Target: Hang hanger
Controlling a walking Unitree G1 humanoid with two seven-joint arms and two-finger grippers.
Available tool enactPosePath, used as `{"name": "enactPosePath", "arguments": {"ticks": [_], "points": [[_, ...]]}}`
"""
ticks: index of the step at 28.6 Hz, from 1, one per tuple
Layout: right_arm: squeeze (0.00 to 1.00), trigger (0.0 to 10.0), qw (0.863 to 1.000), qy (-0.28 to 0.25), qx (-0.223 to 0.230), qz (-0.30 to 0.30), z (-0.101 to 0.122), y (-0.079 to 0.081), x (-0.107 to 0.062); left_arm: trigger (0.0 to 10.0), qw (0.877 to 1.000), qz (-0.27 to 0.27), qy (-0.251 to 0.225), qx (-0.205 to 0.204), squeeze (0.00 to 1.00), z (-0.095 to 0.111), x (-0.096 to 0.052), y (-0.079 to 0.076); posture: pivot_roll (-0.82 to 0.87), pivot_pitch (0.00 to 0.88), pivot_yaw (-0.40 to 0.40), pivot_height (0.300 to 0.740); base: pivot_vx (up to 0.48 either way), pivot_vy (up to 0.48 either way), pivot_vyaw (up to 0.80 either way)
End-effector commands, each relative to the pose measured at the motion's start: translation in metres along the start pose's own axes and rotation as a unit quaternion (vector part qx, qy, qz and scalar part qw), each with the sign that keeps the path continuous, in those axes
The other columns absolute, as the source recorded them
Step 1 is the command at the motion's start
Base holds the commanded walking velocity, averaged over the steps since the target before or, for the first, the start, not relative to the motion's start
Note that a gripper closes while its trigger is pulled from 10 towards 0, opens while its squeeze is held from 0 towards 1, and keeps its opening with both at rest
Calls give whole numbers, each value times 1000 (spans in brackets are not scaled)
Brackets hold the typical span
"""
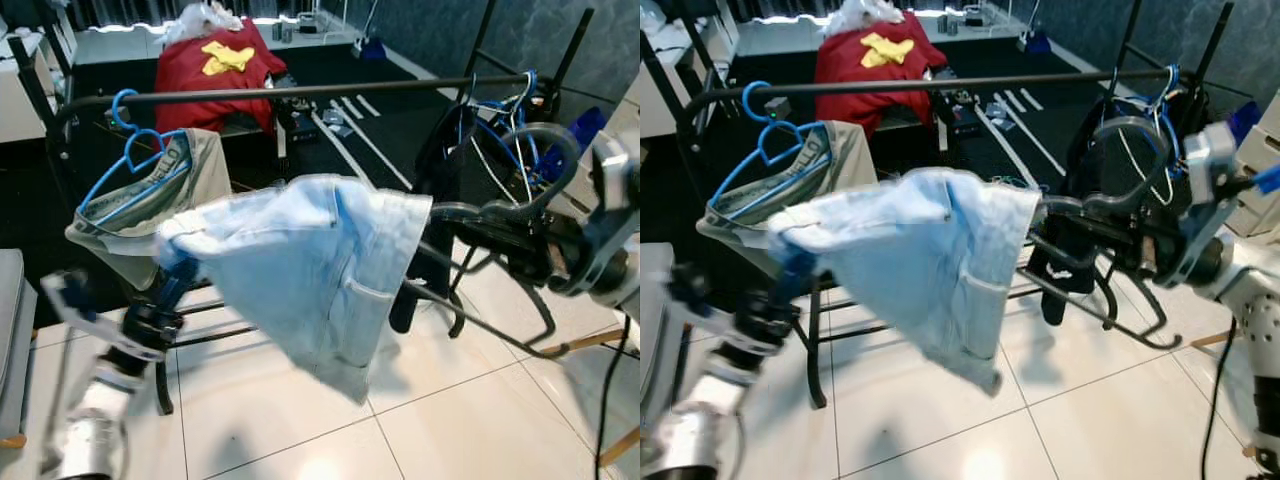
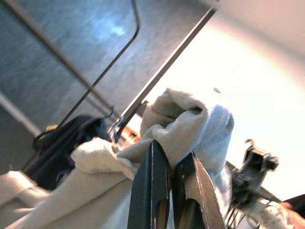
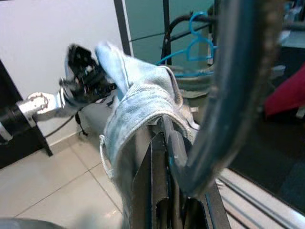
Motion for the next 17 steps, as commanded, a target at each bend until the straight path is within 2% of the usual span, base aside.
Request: {"name": "enactPosePath", "arguments": {"ticks": [1,2,4,6,7,9,10,12,14,17], "points": [[0,0,1000,16,-23,0,0,0,-1,0,1000,-29,-5,-2,0,12,2,-9,-265,105,-36,740,0,0,0],[0,0,999,30,-25,-5,-6,-1,-2,0,999,-51,-2,1,0,22,6,-16,-260,104,-36,740,0,0,0],[0,0,999,30,-25,-5,-6,-1,-2,0,999,-51,-2,1,0,22,6,-16,-260,104,-36,740,0,0,0],[0,0,999,29,-19,-10,-14,-1,1,0,996,-82,39,14,0,26,18,-25,-250,100,-36,740,0,0,0],[0,0,999,29,-19,-10,-14,-1,1,0,996,-82,39,14,0,26,18,-25,-250,100,-36,740,0,0,0],[0,0,1000,18,-9,-9,-18,3,7,0,992,-83,83,36,0,19,31,-24,-244,96,-21,740,0,0,0],[0,0,1000,18,-9,-9,-18,3,7,0,992,-83,83,36,0,19,31,-24,-244,96,-21,740,0,0,0],[0,0,1000,10,-5,-12,-21,6,11,0,991,-75,96,48,0,16,42,-23,-242,95,-17,740,0,0,0],[0,0,1000,10,-5,-12,-21,6,11,0,991,-75,96,48,0,16,42,-23,-242,95,-17,740,0,0,0],[0,0,1000,-10,1,-15,-24,9,16,0,991,-58,108,59,0,15,50,-21,-238,91,-8,740,0,0,0]]}}
Point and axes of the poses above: a point about 5 cm out from each wrist's last joint towards the gripper, its own x axis pointing out of the wrist towards the gripper, its own z axis along the axis of the wrist's last joint, y = z × x, the point moved 2 cm from there along x, pointing out of the wrist towards the gripper, and after that the axes turned 5 degrees about -x, right-handed, at the moved point
